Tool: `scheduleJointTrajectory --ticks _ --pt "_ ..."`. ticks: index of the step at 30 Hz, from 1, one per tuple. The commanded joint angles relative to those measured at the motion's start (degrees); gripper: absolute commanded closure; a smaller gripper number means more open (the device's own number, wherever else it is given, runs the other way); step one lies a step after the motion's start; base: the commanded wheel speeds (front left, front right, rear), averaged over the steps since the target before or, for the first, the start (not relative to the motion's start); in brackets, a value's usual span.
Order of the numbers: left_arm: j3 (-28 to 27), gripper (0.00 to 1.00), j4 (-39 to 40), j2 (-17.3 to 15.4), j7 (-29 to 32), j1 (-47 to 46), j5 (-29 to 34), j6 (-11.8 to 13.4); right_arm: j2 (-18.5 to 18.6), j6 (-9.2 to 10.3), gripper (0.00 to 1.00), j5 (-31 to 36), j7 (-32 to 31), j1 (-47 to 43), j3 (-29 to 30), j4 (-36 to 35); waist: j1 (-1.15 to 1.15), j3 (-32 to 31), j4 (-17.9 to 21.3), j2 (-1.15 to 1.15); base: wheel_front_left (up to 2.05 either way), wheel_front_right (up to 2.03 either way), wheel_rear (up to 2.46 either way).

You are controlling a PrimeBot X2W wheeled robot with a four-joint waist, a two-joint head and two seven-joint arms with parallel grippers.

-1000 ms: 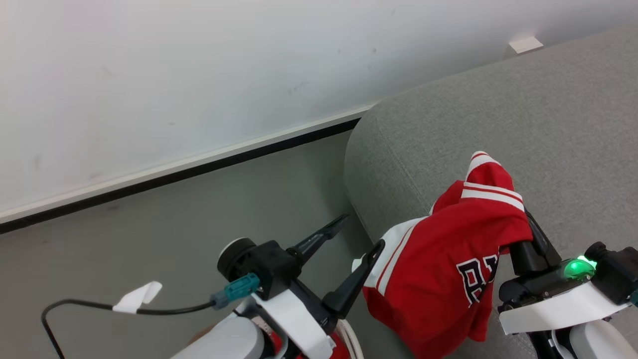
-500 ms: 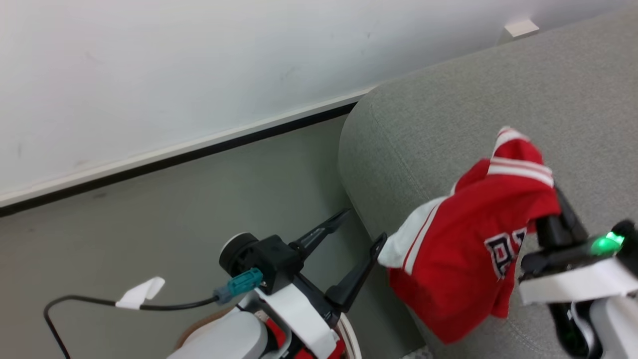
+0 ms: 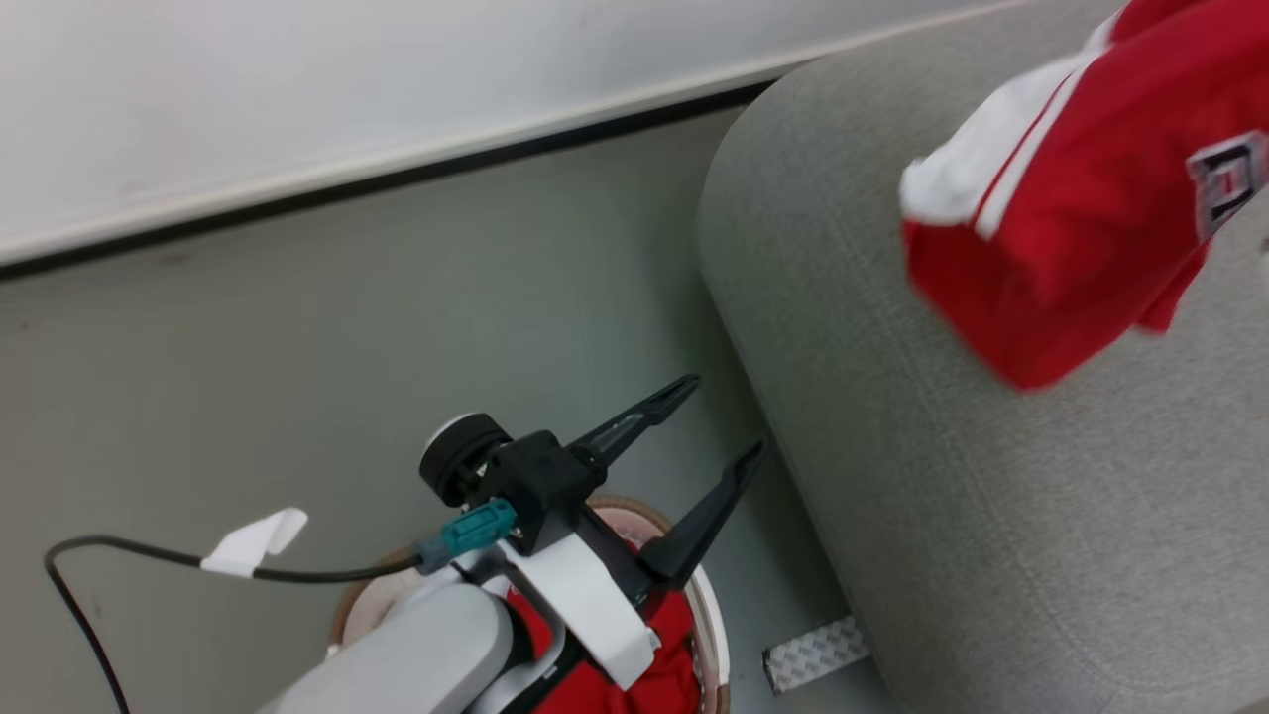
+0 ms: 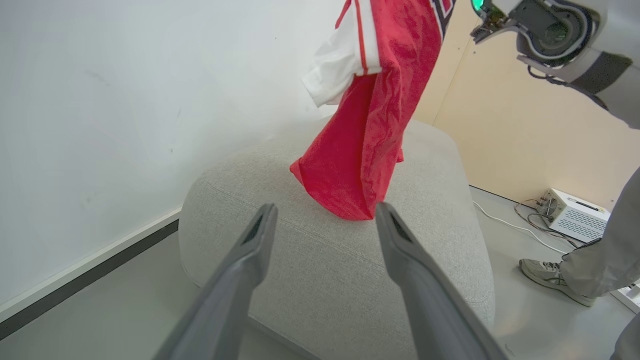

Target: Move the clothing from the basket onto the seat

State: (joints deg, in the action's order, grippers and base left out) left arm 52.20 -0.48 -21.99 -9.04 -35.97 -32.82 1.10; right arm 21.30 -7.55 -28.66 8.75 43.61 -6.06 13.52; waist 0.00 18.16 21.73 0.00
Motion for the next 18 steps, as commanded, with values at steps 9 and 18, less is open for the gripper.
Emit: scheduleJointTrajectory --ticks 9,18 --pt "-0.7 0.0 3.3 -3.7 2.0 -3.4 2.1 -0.7 6.2 0.12 1.0 1.5 -2.9 13.1 7.7 4.9 0.0 13.4 -5.1 0.0 0.0 0.0 0.0" --pt "-0.8 0.0 4.8 -4.6 2.6 -7.2 3.2 -2.0 8.2 0.12 1.0 5.6 -5.3 17.7 12.2 13.5 0.0 20.9 -8.4 0.0 0.0 0.0 0.0"
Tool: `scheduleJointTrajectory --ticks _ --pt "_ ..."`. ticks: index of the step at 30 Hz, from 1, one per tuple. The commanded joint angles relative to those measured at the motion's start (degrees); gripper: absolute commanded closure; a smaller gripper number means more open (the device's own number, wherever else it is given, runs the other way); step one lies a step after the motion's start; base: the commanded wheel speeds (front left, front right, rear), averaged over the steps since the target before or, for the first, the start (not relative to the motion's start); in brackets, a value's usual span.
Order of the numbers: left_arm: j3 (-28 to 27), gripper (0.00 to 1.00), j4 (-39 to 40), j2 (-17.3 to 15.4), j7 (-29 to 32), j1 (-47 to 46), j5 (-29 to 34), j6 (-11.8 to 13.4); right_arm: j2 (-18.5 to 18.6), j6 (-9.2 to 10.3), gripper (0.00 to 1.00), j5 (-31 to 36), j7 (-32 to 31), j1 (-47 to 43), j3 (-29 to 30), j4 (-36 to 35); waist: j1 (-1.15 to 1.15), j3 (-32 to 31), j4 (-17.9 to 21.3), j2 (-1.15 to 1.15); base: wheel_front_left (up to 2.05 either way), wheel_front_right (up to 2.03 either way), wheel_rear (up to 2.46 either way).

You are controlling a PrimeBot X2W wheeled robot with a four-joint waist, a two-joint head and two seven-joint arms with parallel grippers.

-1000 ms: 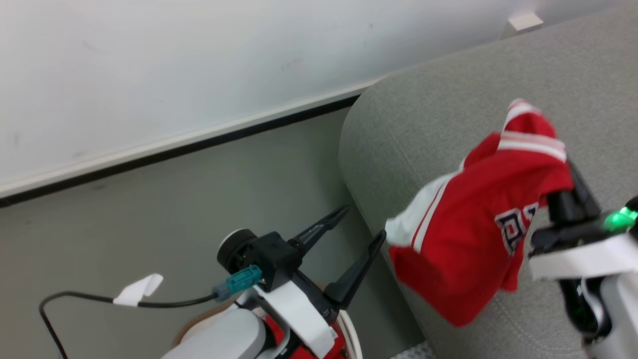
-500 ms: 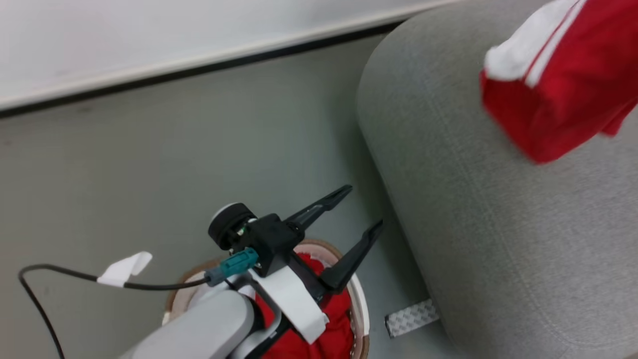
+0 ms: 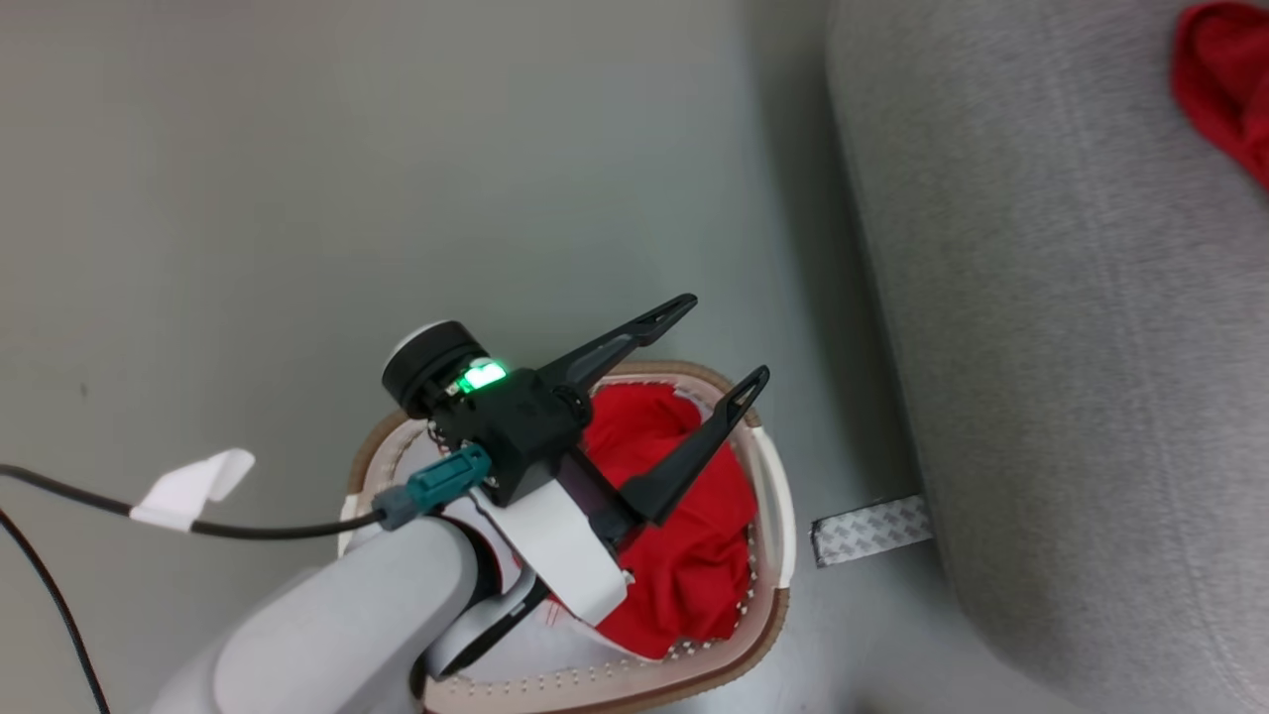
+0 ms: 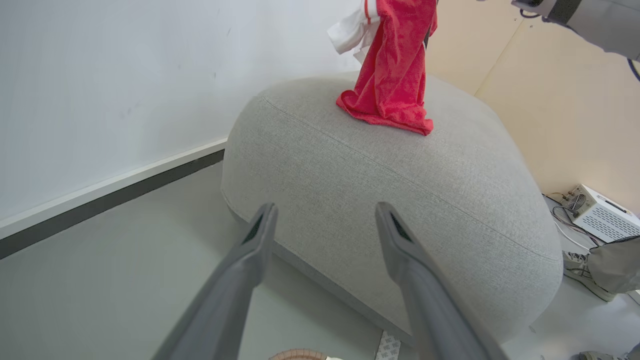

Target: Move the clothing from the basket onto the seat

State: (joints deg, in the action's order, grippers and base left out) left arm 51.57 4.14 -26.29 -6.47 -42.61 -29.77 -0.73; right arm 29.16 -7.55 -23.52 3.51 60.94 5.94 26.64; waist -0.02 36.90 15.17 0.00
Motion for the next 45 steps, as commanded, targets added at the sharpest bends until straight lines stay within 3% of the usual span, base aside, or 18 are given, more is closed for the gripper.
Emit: scheduleJointTrajectory --ticks 1,13,14,16,18,19,26,35,41,45 --pt "-0.1 0.0 0.1 -0.2 -0.1 -0.8 0.3 -0.3 0.2 0.12 1.0 0.8 -0.4 0.0 0.4 1.8 0.02 2.5 -2.1 0.0 0.0 0.0 0.0" --pt "-0.1 0.0 -1.9 0.2 -1.4 -1.7 -0.2 -0.5 -0.8 0.12 1.0 3.4 -8.2 -4.1 1.0 17.6 0.02 3.5 -3.6 0.0 0.0 0.0 0.0" --pt "-0.1 0.0 -2.1 0.3 -1.5 -1.7 -0.3 -0.5 -0.8 0.12 0.89 3.2 -8.8 -4.2 1.2 18.5 0.02 3.4 -3.7 0.0 0.0 0.0 0.0" --pt "0.0 0.0 -2.5 0.6 -1.7 -1.6 -0.5 -0.5 -0.6 0.12 0.52 3.4 -9.3 -4.5 0.8 19.5 0.02 3.0 -3.8 0.0 0.0 0.0 0.0" --pt "0.0 0.0 -3.1 0.8 -2.0 -1.3 -0.8 -0.4 -0.7 0.12 0.08 3.5 -9.5 -4.6 0.5 20.2 0.02 2.3 -3.7 0.0 0.0 0.0 0.0" --pt "0.1 0.0 -3.4 0.8 -2.1 -1.0 -0.9 -0.4 -1.0 0.12 0.0 3.3 -9.9 -4.7 0.1 20.5 0.02 1.7 -3.6 0.0 0.0 0.0 0.0" --pt "0.4 0.0 -5.9 0.4 -3.3 1.7 -2.2 0.1 -0.3 0.12 0.0 1.1 -13.8 -8.0 -8.0 19.5 0.02 -4.8 -2.9 0.0 0.0 0.0 0.0" --pt "-0.7 0.0 -7.2 -0.3 -5.2 6.5 -4.4 2.3 4.2 0.12 0.0 -4.4 -16.0 -15.2 -15.3 13.4 0.02 -14.6 -2.7 0.0 0.0 0.0 0.0" --pt "-2.6 0.0 -8.5 -0.4 -7.0 9.9 -6.3 4.1 6.7 0.12 0.0 -6.7 -13.1 -19.6 -15.4 7.5 0.02 -21.9 -4.2 0.0 0.0 0.0 0.0" --pt "-4.4 0.0 -8.5 -1.0 -7.5 12.1 -7.9 5.6 6.5 0.12 0.0 -7.2 -12.5 -22.3 -15.6 3.4 0.02 -26.1 -5.4 0.0 0.0 0.0 0.0"
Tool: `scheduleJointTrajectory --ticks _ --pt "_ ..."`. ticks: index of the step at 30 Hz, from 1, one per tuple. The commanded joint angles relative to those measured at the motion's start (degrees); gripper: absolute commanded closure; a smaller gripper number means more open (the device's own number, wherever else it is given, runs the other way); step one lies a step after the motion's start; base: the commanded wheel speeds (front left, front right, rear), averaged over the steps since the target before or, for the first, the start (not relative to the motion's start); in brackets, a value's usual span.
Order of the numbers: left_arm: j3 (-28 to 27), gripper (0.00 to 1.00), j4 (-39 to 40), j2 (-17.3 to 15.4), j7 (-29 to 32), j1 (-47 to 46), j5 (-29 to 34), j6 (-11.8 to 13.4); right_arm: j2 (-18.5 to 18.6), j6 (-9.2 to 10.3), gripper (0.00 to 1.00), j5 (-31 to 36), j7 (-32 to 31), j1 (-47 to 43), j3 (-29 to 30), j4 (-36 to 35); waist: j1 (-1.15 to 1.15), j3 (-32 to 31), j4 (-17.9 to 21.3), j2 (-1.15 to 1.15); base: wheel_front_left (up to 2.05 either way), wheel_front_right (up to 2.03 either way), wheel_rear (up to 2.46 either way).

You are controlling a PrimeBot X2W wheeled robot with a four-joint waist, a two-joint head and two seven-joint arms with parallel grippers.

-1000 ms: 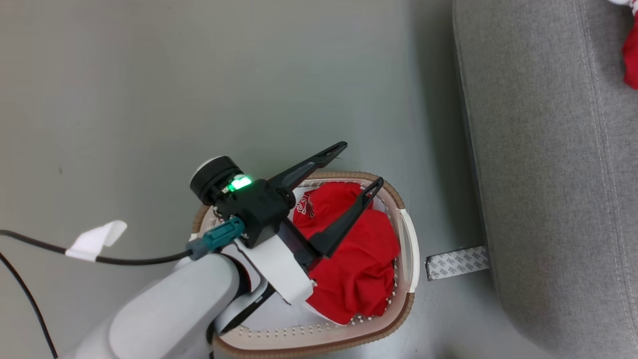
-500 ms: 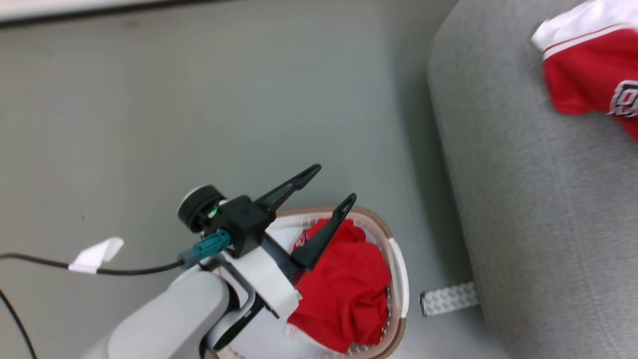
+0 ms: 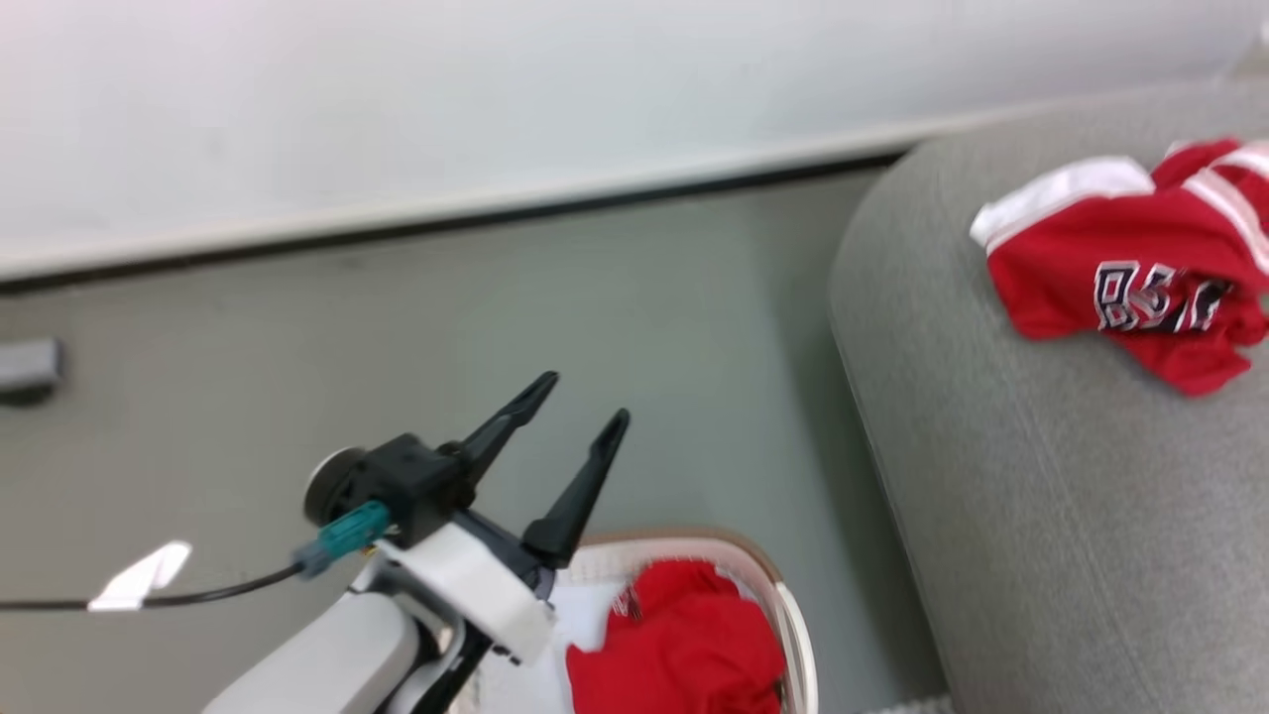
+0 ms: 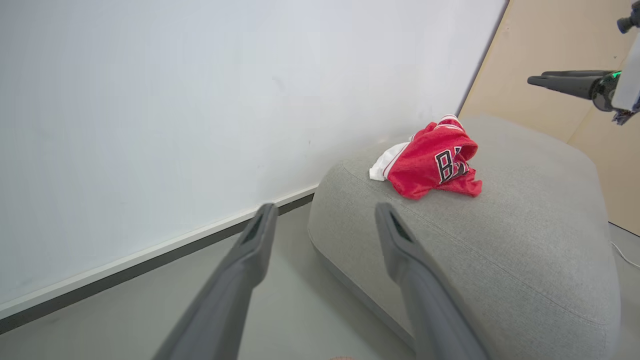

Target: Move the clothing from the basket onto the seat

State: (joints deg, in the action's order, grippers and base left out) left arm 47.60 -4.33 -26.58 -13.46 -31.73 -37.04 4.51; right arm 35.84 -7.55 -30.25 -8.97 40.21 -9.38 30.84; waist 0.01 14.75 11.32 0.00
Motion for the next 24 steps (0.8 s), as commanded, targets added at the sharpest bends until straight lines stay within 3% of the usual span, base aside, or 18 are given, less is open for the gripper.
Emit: scheduleJointTrajectory --ticks 1,8,12,19,24 --pt "-1.1 0.0 0.1 -0.9 -0.7 1.8 -1.0 0.8 -0.4 0.12 0.0 -0.8 -0.2 -2.2 -0.5 -2.0 -0.01 -4.8 -1.8 0.0 0.0 0.0 0.0" --pt "-4.3 0.0 0.9 -2.5 -1.2 6.0 -2.6 3.4 -1.7 0.13 0.0 -0.4 1.4 -6.4 0.4 -8.8 -0.01 -9.8 -4.7 0.0 0.0 0.0 0.0" --pt "-6.8 0.0 1.1 -3.3 -1.5 9.5 -4.2 5.3 -4.4 0.13 0.0 1.3 4.1 -10.8 2.4 -12.5 -0.01 -12.7 -6.7 0.0 0.0 0.0 0.0" --pt "-11.9 0.0 2.8 -4.5 -1.7 15.5 -5.6 9.1 -11.6 0.13 0.0 4.7 8.3 -21.7 7.4 -19.9 -0.01 -15.5 -9.4 0.0 0.0 0.0 0.0" --pt "-17.5 0.0 4.5 -3.4 -1.7 20.1 -3.5 10.5 -17.5 0.13 0.0 7.5 11.3 -29.0 9.8 -25.2 -0.01 -16.0 -10.2 0.0 0.0 0.0 0.0"
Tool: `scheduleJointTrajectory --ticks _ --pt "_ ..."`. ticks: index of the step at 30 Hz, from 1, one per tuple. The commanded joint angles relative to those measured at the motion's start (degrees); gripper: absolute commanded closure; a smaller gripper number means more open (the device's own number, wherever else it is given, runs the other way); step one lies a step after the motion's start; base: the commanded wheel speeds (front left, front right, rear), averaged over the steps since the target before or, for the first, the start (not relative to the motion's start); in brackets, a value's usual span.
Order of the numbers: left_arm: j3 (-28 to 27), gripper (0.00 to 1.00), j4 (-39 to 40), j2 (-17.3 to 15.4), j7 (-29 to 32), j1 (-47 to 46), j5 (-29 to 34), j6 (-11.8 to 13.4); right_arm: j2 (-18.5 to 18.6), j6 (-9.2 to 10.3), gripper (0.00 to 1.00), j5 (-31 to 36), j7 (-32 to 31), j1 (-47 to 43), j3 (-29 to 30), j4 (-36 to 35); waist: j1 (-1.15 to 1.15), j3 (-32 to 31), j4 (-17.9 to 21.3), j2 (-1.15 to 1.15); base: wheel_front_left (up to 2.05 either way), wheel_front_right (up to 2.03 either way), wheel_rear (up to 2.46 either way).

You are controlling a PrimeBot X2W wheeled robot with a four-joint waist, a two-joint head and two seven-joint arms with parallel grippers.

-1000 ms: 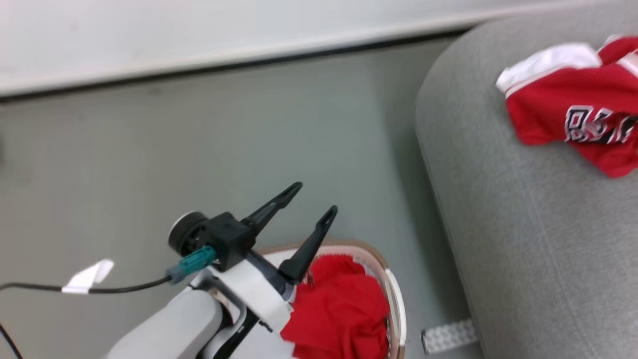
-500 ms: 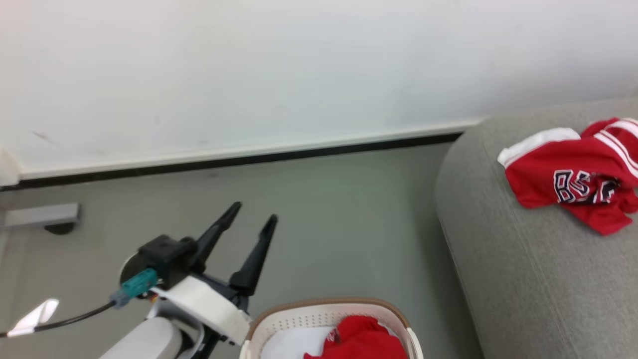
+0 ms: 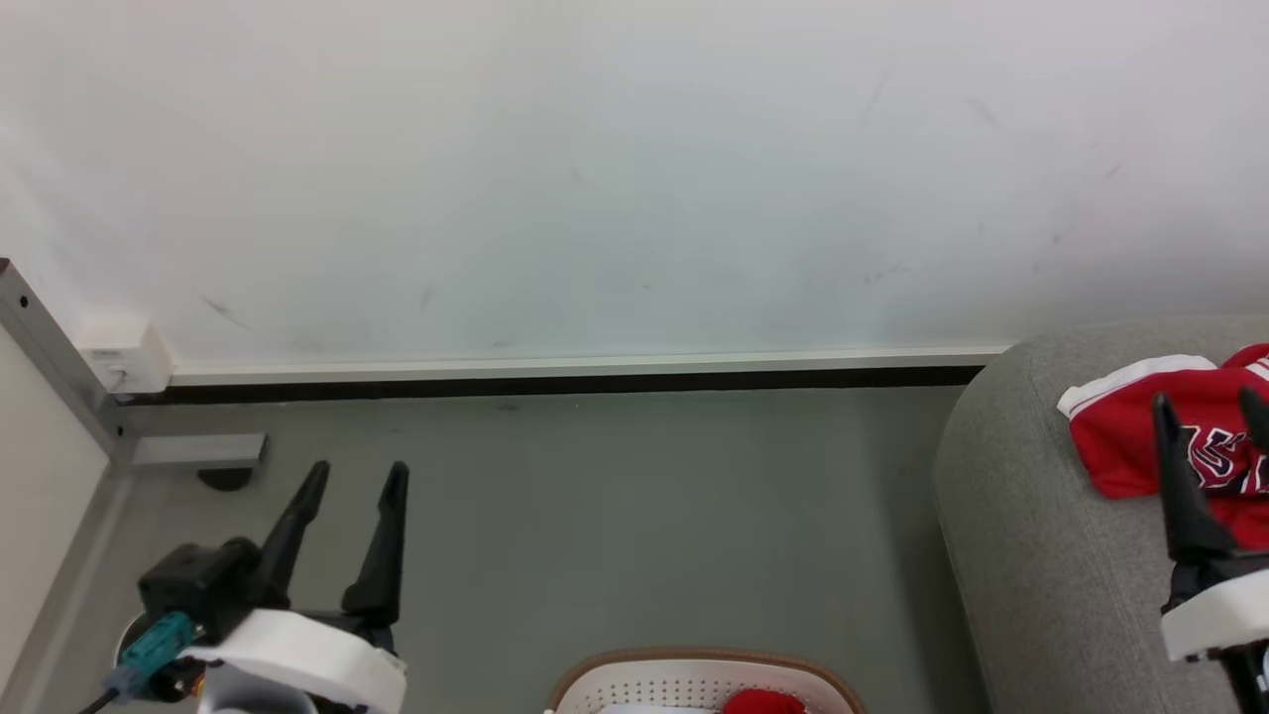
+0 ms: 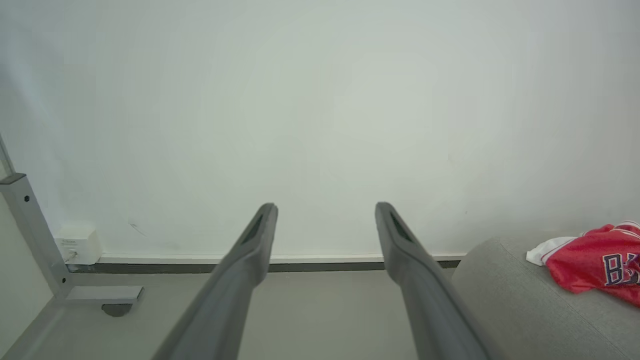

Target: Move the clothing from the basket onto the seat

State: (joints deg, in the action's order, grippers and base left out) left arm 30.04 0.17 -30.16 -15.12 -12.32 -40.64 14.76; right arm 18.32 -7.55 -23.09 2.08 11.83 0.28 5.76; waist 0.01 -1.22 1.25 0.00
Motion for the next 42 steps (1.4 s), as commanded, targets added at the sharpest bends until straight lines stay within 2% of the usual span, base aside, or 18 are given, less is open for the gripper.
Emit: scheduleJointTrajectory --ticks 1,7,14,17,19,27,33,42 --pt "-1.6 0.0 0.3 0.7 0.0 1.8 0.7 0.4 -1.2 0.13 0.0 0.8 0.8 -2.0 0.3 -1.2 -0.01 -0.1 -0.1 0.0 0.0 0.0 0.0" --pt "-10.2 0.0 0.8 5.4 0.0 9.1 4.1 -0.9 -8.0 0.13 0.0 1.6 5.4 -8.8 0.5 -3.4 -0.01 -0.1 0.2 0.0 0.0 0.0 0.0" --pt "-16.5 0.0 -0.7 12.3 0.0 14.9 11.3 -5.4 -12.0 0.13 0.0 1.7 10.3 -13.7 0.0 -0.9 -0.01 -0.2 -0.5 0.0 0.0 0.0 0.0" --pt "-18.4 0.0 -1.5 15.4 0.0 16.1 12.4 -9.1 -12.6 0.13 0.0 2.8 11.6 -14.9 -1.5 0.2 -0.01 0.0 -0.7 0.0 0.0 0.0 0.0" --pt "-20.0 0.0 -2.7 16.6 0.0 16.4 13.9 -10.7 -13.2 0.13 0.0 3.4 12.1 -15.4 -2.2 1.0 -0.01 0.0 -0.6 0.0 0.0 0.0 0.0" --pt "-24.7 0.0 -5.6 21.1 0.0 15.5 18.1 -15.7 -14.4 0.13 0.0 4.9 12.8 -13.1 -3.7 2.3 -0.01 0.7 0.1 0.0 0.0 0.0 0.0" --pt "-26.9 0.0 -6.9 23.3 0.0 15.0 21.0 -18.2 -14.7 0.13 0.0 5.0 13.1 -12.3 -3.8 2.5 -0.01 0.9 0.2 0.0 0.0 0.0 0.0" --pt "-29.0 0.0 -7.8 24.9 0.0 14.5 23.2 -20.0 -14.9 0.13 0.0 5.2 13.1 -11.9 -4.2 2.9 -0.01 1.0 0.3 0.0 0.0 0.0 0.0"
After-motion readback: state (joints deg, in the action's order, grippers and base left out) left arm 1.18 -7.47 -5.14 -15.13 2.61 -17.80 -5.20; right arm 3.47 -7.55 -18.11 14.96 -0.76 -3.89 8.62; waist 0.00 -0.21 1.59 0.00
